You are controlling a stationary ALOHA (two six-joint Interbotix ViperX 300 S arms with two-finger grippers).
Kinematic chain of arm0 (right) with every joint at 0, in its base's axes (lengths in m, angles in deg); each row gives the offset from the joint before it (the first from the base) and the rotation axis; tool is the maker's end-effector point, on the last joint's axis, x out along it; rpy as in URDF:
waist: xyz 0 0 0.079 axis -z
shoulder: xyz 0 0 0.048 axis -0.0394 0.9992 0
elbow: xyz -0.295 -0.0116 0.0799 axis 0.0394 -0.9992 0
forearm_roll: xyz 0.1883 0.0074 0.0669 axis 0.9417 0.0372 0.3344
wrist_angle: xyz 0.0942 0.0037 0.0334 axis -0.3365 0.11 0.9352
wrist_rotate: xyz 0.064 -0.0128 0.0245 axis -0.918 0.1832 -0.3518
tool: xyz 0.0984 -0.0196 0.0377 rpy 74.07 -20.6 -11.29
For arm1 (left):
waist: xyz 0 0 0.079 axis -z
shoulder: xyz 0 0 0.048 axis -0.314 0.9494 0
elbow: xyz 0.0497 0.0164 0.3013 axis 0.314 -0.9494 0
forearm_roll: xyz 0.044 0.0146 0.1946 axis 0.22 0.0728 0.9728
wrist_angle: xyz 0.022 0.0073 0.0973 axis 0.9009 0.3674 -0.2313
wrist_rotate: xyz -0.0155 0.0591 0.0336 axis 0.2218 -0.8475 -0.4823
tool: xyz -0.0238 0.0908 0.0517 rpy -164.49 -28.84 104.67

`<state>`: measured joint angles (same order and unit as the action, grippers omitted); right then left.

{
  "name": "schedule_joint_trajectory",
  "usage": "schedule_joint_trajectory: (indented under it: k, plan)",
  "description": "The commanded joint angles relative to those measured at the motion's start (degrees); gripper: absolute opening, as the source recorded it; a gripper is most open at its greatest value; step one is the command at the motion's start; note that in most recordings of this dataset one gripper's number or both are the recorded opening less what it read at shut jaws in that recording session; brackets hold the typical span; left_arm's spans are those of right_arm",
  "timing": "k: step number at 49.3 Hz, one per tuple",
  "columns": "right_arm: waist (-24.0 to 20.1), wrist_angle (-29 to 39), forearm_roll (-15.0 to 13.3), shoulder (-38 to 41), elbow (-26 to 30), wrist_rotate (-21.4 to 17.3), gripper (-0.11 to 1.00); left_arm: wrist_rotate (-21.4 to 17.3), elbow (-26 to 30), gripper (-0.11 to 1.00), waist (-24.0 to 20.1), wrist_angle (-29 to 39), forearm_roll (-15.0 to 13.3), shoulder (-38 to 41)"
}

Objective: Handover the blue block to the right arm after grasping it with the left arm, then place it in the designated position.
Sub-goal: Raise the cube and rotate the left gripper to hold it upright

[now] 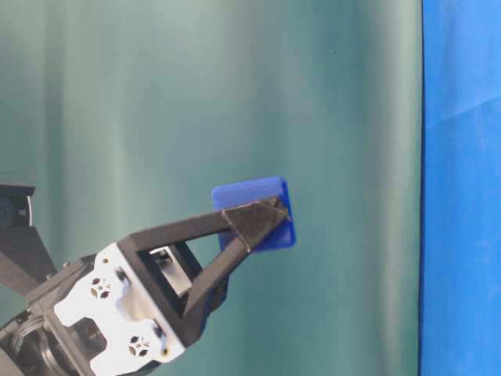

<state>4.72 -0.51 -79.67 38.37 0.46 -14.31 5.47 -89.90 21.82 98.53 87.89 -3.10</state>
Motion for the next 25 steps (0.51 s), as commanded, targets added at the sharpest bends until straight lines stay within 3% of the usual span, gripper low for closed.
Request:
schedule_joint_trajectory:
  k: [1,16,25]
  plan:
    - [0.09,-0.26,0.09,0.26,1.05,0.0,0.98,0.0,0.97,0.48,0.0,-0.26,0.09,-2.02]
    - [0.18,-0.44,0.09,0.26,1.14,0.0,0.98,0.0,0.7,0.48,0.0,-0.79,0.18,-2.46]
    - [0.18,-0.53,0.18,0.26,1.14,0.0,0.98,0.0,-2.46,0.48,-0.09,-6.42,0.18,-4.92]
